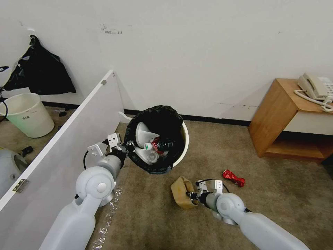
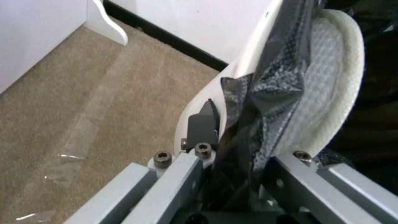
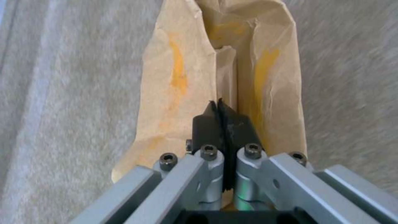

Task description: Pick up the trash bin, then pick up the garbage from the floor and place it into the trash bin.

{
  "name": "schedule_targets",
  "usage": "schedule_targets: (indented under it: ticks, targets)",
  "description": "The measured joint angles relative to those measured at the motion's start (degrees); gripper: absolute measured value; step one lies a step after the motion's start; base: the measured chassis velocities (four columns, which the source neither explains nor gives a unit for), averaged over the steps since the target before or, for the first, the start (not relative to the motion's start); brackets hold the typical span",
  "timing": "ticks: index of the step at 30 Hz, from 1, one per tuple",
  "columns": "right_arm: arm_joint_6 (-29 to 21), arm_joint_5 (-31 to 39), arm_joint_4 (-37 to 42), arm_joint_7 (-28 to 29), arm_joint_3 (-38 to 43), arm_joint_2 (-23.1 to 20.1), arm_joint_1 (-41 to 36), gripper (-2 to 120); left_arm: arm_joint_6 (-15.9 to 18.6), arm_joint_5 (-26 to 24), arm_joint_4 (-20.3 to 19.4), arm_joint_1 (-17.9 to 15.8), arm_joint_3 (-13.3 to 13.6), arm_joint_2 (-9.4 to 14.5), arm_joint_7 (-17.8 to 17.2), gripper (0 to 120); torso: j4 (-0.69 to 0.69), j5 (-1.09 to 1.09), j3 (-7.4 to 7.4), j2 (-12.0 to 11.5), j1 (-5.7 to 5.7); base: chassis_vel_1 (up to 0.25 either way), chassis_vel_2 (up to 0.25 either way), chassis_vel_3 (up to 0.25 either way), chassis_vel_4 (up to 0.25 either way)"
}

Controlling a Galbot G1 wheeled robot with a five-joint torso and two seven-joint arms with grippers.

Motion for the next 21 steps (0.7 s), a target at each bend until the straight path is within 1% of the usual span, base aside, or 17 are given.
schedule_targets:
  ticks: [14, 21]
  targets:
    - [0.3, 0.2, 4.1, -0.5, 6.0, -2.9, -2.4, 0, 0.3, -0.8, 0.6, -0.2, 1.1, 0.3, -0.9, 1, 0.0, 0.0, 0.0, 0.0, 0.0, 0.0, 0.0, 0.0, 0.0]
    - [0.4, 0.3, 9.2, -0.5, 11.2, -5.6, -4.3, 0, 0.7, -1.6, 1.0, -0.5, 1.9, 0.5, -1.8, 1, 0.0, 0.0, 0.0, 0.0, 0.0, 0.0, 0.0, 0.0, 0.0]
